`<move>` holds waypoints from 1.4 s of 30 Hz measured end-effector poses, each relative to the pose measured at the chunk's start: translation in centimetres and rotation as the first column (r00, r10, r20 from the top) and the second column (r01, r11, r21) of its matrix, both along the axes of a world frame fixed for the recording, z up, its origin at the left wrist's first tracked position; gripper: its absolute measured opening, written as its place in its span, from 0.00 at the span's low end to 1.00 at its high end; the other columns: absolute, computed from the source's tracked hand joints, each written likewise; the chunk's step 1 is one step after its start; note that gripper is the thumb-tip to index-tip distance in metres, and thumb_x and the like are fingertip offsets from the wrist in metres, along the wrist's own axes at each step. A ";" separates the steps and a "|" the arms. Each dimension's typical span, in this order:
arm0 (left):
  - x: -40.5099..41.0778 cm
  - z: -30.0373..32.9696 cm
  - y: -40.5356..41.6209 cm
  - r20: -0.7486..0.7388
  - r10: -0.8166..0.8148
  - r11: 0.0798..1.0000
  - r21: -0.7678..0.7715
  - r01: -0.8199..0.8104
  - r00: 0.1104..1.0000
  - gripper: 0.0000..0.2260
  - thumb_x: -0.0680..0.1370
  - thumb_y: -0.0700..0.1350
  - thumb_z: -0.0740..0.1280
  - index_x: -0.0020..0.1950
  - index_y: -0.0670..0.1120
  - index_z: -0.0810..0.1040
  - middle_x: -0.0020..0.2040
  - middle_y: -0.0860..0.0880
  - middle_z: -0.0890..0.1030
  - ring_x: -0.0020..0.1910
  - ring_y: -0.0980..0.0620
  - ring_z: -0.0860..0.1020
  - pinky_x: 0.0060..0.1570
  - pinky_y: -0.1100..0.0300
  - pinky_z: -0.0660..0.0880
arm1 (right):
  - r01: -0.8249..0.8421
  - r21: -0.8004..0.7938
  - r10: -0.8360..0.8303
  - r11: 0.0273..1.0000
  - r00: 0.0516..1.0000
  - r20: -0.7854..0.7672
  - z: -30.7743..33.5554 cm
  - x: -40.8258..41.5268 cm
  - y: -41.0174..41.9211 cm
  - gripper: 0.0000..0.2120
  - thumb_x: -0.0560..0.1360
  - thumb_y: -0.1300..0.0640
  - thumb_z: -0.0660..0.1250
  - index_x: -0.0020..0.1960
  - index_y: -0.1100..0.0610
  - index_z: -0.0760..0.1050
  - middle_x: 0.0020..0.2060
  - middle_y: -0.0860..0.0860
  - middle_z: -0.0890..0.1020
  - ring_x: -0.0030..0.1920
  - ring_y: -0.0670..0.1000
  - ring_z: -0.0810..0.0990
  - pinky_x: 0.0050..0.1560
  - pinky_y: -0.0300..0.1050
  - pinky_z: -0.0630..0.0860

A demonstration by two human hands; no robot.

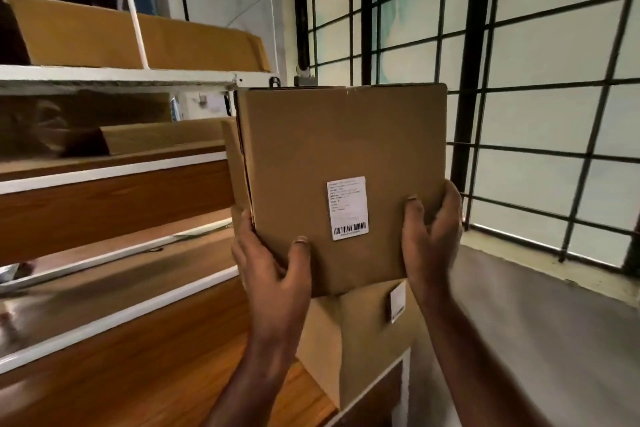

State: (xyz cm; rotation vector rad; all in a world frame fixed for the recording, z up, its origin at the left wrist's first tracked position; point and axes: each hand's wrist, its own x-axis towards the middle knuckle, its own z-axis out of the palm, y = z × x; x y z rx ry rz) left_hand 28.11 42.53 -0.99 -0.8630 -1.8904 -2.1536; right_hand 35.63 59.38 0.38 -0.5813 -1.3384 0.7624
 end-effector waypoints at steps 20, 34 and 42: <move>-7.9 -4.0 -40.1 -0.001 0.369 0.925 -0.096 -0.367 0.929 0.31 0.79 0.49 0.69 0.79 0.55 0.58 0.72 0.54 0.68 0.70 0.55 0.68 0.65 0.58 0.73 | -0.392 0.046 0.375 0.919 0.904 0.207 -4.2 -13.5 -36.8 0.31 0.75 0.47 0.63 0.75 0.59 0.63 0.66 0.57 0.73 0.64 0.56 0.73 0.59 0.48 0.70; -14.2 -9.6 -49.0 0.212 0.634 0.772 -0.228 -0.593 0.744 0.30 0.79 0.54 0.68 0.78 0.58 0.59 0.72 0.53 0.68 0.69 0.53 0.70 0.67 0.50 0.73 | -0.606 -0.118 0.594 0.787 0.692 0.410 -11.3 -25.4 -46.1 0.23 0.76 0.51 0.66 0.66 0.61 0.70 0.57 0.56 0.76 0.58 0.58 0.76 0.55 0.48 0.73; -17.3 -12.0 -51.3 0.230 0.721 0.693 -0.262 -0.672 0.654 0.33 0.75 0.57 0.67 0.78 0.55 0.60 0.70 0.52 0.71 0.67 0.53 0.73 0.67 0.45 0.75 | -0.698 -0.186 0.710 0.692 0.611 0.350 -14.1 -29.2 -49.4 0.27 0.71 0.47 0.61 0.65 0.62 0.71 0.56 0.57 0.77 0.57 0.57 0.76 0.56 0.56 0.77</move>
